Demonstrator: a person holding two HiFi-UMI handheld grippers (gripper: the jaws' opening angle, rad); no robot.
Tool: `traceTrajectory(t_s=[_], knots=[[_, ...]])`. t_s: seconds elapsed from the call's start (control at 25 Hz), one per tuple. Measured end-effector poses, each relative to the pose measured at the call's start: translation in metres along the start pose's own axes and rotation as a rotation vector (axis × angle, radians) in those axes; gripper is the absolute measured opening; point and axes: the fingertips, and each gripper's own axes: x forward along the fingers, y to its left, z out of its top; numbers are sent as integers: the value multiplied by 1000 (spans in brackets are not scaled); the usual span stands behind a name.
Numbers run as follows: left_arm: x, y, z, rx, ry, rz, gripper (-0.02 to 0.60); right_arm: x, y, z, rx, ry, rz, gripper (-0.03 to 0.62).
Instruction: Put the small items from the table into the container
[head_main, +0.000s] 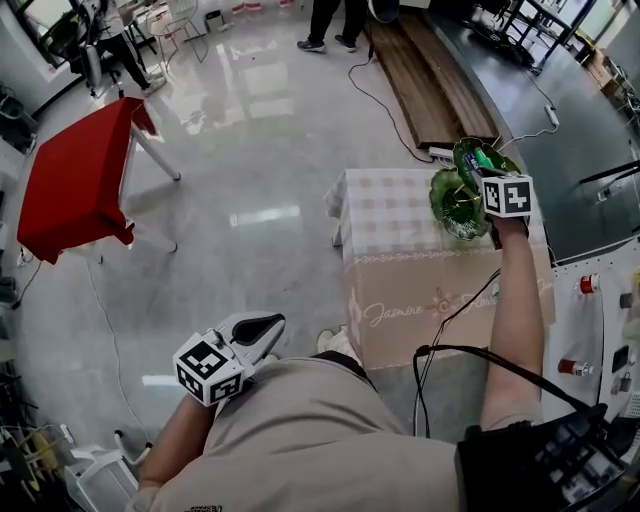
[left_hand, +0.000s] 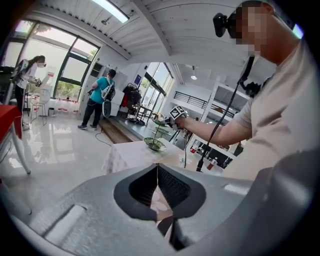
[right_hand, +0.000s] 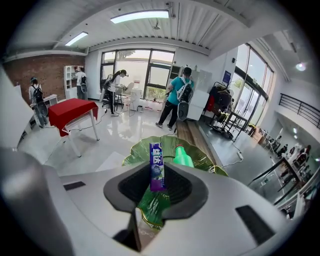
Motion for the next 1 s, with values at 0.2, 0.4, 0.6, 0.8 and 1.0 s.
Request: traceTrajectory(t_s=[0.2,0.4,0.6,0.8,1.0], knots=[[-3,0,0,-3,-4,13,9,7,-3,-2,-3,22,-21,98],[-4,-3,0,-4,-12,10,9,4,-4,2,1,3,-24,104],[-11,-3,-4,0,-17,-2,9,-13,2,1,8,-29,-31,104],[-18,-7,-6,15,-12,-41,9,-42,16,-7,20,-66,-36,103],[-30,-15,-8,30,-15,-100,9,-82,45,-23,32,-93,-42,92]])
